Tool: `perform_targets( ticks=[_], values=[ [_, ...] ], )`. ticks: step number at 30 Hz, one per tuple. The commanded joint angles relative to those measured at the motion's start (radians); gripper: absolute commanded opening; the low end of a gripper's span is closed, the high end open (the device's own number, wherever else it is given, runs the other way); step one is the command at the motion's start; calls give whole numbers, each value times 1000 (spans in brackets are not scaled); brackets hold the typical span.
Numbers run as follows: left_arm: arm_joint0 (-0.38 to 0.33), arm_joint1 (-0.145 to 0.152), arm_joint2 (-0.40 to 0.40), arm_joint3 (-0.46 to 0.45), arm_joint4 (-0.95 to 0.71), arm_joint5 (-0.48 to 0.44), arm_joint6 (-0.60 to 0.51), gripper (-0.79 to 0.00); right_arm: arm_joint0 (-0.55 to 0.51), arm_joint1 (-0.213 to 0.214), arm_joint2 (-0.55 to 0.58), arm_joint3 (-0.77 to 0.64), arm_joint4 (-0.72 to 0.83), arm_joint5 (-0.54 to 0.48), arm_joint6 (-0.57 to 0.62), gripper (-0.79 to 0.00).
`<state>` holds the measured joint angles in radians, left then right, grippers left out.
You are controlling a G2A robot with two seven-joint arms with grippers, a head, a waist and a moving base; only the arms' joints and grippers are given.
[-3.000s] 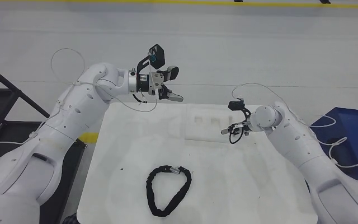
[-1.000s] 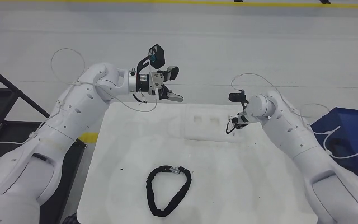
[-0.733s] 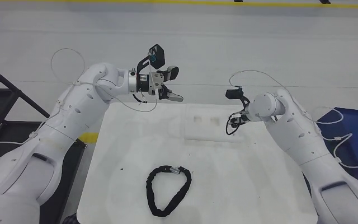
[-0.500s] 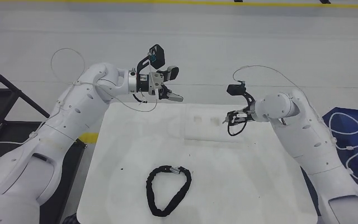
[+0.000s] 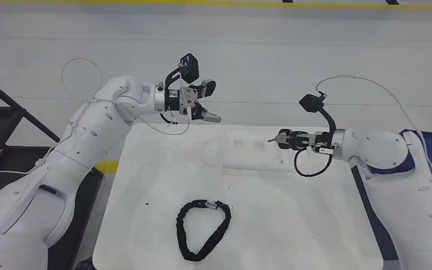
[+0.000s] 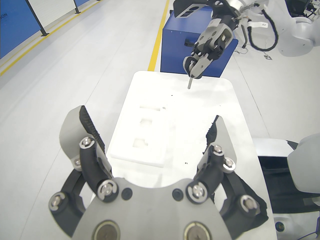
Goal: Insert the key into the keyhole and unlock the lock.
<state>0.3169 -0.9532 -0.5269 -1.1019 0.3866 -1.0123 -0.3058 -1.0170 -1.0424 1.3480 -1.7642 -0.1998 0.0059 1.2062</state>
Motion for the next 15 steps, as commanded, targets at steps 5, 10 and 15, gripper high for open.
perform_targets(
  ticks=[5, 10, 15],
  values=[
    [0, 0, 0, 0, 0, 0, 0, 0, -74, 12, 63, -96, 33, -44, -36, -785],
    [0, 0, 0, 0, 0, 0, 0, 0, -119, 17, 100, -125, 93, -82, -74, -785],
    [0, 0, 0, 0, 0, 0, 0, 0, -136, 19, 114, -123, 125, -100, -96, -785]
  ],
)
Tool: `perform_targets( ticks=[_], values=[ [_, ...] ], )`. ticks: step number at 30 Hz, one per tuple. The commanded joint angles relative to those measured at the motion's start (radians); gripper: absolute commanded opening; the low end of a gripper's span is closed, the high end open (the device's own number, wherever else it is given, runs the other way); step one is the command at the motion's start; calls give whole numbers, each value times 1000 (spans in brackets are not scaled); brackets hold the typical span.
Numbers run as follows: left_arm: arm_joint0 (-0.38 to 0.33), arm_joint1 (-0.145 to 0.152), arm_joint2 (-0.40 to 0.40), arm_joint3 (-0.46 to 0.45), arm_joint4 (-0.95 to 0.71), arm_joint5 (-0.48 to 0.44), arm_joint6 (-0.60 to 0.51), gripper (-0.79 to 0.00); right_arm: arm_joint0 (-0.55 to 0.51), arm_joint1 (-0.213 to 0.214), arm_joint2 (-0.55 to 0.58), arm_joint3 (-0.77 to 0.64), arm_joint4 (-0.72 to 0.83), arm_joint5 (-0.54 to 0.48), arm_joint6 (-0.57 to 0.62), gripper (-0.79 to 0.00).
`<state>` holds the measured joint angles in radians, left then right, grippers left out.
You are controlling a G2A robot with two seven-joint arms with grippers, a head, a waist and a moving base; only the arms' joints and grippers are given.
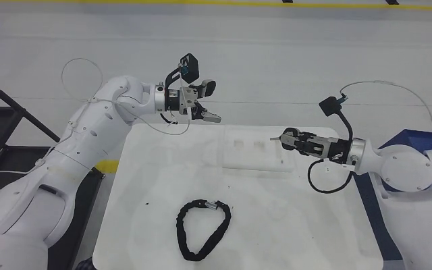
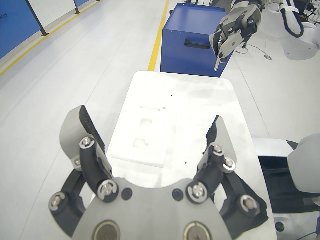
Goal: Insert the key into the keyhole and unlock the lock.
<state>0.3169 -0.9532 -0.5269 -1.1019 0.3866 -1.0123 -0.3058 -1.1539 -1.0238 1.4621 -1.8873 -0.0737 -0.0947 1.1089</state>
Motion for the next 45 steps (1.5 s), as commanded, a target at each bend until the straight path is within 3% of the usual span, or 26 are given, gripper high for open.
perform_targets(
  ticks=[1, 19, 35, 40, 45],
  values=[
    [0, 0, 0, 0, 0, 0, 0, 0, 1, 0, 0, 0, -1, 1, 1, -785],
    [8, 2, -8, -11, 15, 17, 2, 0, 1, 0, 0, 0, -1, 1, 1, -785],
    [198, 74, -81, -129, 110, 0, 37, 0, 1, 0, 0, 0, -1, 1, 1, -785],
    [232, 89, -47, -161, 202, 0, 101, 0, 1, 0, 0, 0, -1, 1, 1, -785],
    [240, 100, 41, -173, 319, 0, 217, 0, 1, 0, 0, 0, -1, 1, 1, -785]
  ],
)
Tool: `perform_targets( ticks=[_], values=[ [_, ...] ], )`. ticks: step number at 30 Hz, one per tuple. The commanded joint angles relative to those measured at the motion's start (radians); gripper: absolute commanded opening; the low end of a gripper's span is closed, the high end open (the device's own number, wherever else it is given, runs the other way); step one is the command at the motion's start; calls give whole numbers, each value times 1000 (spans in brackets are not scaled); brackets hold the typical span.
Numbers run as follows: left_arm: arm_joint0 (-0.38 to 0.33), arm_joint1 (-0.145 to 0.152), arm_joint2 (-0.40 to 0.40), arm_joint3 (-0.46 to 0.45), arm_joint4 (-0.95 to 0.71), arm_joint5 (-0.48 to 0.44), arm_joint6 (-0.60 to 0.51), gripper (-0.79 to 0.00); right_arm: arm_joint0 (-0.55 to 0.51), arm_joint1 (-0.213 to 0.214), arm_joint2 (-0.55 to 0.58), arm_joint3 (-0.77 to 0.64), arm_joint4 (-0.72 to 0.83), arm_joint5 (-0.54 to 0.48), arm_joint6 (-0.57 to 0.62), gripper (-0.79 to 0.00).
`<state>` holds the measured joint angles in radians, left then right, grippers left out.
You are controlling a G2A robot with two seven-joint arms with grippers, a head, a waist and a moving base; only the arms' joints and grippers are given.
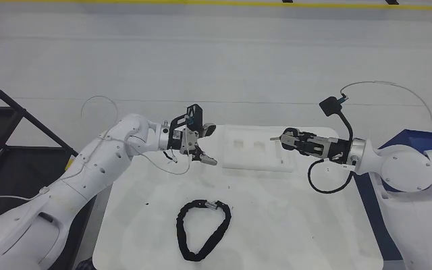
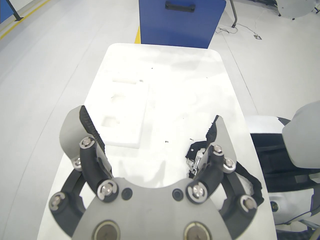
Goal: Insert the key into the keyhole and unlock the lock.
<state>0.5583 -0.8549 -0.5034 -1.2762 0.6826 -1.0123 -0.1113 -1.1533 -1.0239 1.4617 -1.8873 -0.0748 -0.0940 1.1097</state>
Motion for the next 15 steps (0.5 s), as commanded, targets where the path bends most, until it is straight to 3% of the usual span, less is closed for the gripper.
perform_targets(
  ticks=[1, 11, 15],
  values=[
    [-4, 4, 37, 6, 47, 0, 53, 0, 0, 0, 0, 0, 0, 0, 0, -785],
    [-92, 12, 333, 77, 274, 0, 374, 0, 0, 0, 0, 0, 0, 0, 0, -785],
    [-52, 3, 333, 91, 383, 0, 457, 0, 0, 0, 0, 0, 0, 0, 0, -785]
  ],
)
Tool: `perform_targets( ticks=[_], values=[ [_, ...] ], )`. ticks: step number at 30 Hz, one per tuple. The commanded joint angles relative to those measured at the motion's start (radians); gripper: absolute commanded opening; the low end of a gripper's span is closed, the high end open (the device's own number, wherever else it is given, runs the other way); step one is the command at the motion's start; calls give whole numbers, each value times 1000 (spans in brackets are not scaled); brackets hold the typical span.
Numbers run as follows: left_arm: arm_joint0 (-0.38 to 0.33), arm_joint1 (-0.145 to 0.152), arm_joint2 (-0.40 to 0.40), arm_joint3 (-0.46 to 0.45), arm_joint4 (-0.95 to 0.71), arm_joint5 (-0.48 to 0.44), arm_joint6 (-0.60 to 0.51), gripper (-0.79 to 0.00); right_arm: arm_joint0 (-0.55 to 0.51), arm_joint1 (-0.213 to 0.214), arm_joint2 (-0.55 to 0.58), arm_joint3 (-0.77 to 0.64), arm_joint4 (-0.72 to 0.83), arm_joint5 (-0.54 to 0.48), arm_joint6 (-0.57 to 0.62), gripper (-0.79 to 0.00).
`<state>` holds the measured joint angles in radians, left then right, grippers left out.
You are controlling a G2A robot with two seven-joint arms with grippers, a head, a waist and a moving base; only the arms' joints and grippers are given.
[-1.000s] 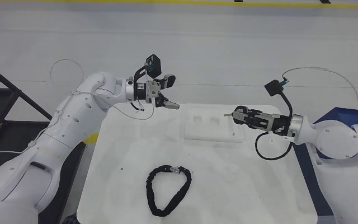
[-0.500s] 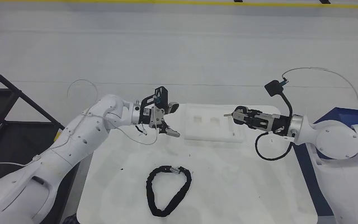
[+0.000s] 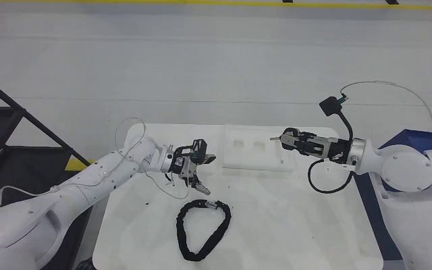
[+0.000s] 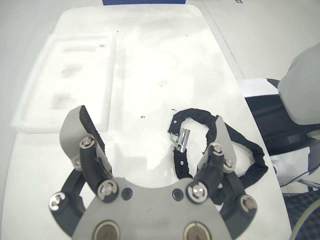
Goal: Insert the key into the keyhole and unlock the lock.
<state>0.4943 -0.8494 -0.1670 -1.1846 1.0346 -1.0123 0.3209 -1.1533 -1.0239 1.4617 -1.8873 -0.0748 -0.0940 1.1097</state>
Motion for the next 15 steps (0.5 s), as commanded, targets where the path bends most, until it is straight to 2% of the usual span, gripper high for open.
perform_targets(
  ticks=[1, 6, 11, 15],
  values=[
    [26, -4, -3, -2, 57, 0, 47, 0, 0, 0, 0, 0, 0, 0, 0, -785],
    [63, -13, -3, 31, 187, 0, 141, 0, 0, 0, 0, 0, 0, 0, 0, -785],
    [86, -35, -3, 84, 290, 0, 215, 0, 0, 0, 0, 0, 0, 0, 0, -785],
    [93, -41, -3, 98, 322, 0, 226, 0, 0, 0, 0, 0, 0, 0, 0, -785]
  ],
)
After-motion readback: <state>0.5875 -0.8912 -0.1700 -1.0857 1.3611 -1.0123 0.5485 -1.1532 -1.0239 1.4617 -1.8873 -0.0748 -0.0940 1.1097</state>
